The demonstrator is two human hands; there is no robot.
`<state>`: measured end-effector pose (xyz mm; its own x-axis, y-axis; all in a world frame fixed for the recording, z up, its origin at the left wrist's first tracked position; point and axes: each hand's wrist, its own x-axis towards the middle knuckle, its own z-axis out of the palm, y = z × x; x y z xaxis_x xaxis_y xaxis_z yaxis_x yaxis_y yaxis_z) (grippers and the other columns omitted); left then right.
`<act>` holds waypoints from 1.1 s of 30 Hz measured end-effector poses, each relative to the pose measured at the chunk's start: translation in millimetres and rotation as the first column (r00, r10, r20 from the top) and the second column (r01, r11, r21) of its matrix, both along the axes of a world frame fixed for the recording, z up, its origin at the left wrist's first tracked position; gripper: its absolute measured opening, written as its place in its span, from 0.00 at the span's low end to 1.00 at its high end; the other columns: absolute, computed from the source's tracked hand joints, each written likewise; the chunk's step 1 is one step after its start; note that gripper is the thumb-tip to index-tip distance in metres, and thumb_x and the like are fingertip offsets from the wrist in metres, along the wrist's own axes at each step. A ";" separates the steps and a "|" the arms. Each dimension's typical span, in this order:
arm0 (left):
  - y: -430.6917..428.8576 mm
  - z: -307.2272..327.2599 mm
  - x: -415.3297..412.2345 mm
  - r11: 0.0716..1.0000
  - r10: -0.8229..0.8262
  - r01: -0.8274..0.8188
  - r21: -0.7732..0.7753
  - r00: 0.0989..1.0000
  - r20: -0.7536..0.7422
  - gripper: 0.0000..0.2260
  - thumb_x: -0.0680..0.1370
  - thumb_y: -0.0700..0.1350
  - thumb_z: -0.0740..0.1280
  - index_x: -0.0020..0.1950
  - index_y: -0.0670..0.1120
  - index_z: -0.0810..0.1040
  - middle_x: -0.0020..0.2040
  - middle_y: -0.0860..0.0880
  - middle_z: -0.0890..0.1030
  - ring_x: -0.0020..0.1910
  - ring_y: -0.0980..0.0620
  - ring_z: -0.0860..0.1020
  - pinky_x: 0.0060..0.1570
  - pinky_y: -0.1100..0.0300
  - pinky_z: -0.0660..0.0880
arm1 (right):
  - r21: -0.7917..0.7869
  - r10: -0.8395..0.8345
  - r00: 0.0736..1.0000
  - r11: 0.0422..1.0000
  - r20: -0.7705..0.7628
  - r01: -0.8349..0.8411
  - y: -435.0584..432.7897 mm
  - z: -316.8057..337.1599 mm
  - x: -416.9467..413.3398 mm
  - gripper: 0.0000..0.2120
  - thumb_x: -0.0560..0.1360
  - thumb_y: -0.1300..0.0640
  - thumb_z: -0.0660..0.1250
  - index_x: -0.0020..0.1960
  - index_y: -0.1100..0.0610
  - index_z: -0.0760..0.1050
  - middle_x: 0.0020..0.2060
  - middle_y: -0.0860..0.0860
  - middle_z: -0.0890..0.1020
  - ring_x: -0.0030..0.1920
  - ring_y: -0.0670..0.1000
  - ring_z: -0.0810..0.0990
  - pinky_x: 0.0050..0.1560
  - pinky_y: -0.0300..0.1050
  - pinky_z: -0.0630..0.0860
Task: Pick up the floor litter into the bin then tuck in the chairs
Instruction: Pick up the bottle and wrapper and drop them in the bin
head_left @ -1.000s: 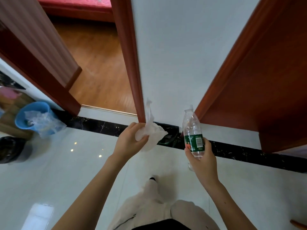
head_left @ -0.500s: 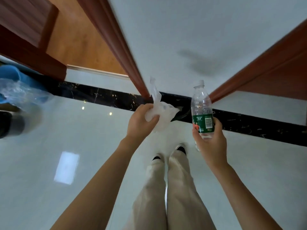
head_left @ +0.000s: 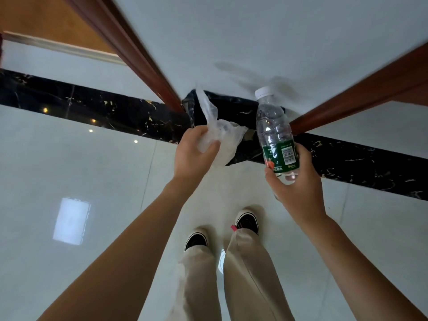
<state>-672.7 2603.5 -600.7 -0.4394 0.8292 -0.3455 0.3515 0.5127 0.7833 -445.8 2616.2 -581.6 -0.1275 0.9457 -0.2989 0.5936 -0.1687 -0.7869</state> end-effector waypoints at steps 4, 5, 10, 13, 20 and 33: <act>14.7 -30.9 3.0 0.996 -0.055 0.060 0.069 0.996 -0.073 0.14 0.74 0.46 0.70 0.59 0.49 0.77 0.52 0.52 0.76 0.48 0.62 0.73 0.47 0.75 0.66 | -0.010 0.004 1.000 1.000 -0.027 -0.004 4.7 -26.6 -1.0 0.28 0.72 0.52 0.74 0.69 0.50 0.67 0.53 0.44 0.81 0.50 0.43 0.82 0.52 0.47 0.80; 18.2 -36.3 4.7 0.994 -0.052 0.060 0.091 0.995 -0.090 0.15 0.74 0.46 0.71 0.60 0.48 0.77 0.52 0.51 0.76 0.48 0.60 0.73 0.47 0.76 0.65 | -0.016 0.000 0.999 1.000 -0.032 -0.001 6.2 -31.0 -1.7 0.28 0.73 0.52 0.74 0.69 0.50 0.68 0.53 0.44 0.82 0.50 0.43 0.82 0.52 0.46 0.79; 35.6 -60.9 12.3 0.987 -0.047 0.064 0.148 0.993 -0.111 0.19 0.71 0.44 0.74 0.61 0.45 0.78 0.55 0.50 0.75 0.53 0.56 0.74 0.49 0.77 0.65 | -0.024 -0.054 0.998 0.998 -0.041 0.053 11.8 -48.3 -0.2 0.28 0.72 0.53 0.75 0.68 0.49 0.68 0.51 0.45 0.82 0.48 0.44 0.82 0.50 0.45 0.79; 44.9 -73.8 13.3 0.982 -0.042 0.064 0.180 0.992 -0.122 0.19 0.69 0.43 0.75 0.59 0.44 0.79 0.54 0.50 0.77 0.53 0.52 0.75 0.52 0.71 0.69 | -0.039 -0.060 0.997 0.997 -0.041 0.059 12.6 -58.4 0.8 0.28 0.72 0.54 0.75 0.68 0.48 0.68 0.51 0.43 0.82 0.49 0.43 0.82 0.49 0.39 0.77; 44.5 -82.7 3.7 0.949 -0.150 0.216 0.231 0.951 -0.271 0.27 0.65 0.51 0.76 0.61 0.43 0.78 0.58 0.48 0.78 0.59 0.50 0.75 0.61 0.55 0.71 | -0.056 -0.070 0.997 0.996 -0.029 0.068 17.9 -65.2 2.0 0.28 0.71 0.55 0.75 0.68 0.50 0.68 0.49 0.43 0.82 0.44 0.40 0.82 0.40 0.27 0.72; 17.0 -103.0 -52.9 0.977 -0.177 0.208 0.045 0.910 -0.374 0.33 0.70 0.50 0.75 0.72 0.44 0.67 0.69 0.48 0.70 0.69 0.50 0.67 0.68 0.49 0.67 | 0.071 0.353 0.916 0.926 0.190 -0.372 55.0 -70.2 -23.6 0.34 0.69 0.50 0.76 0.71 0.52 0.67 0.55 0.47 0.69 0.48 0.45 0.75 0.48 0.37 0.76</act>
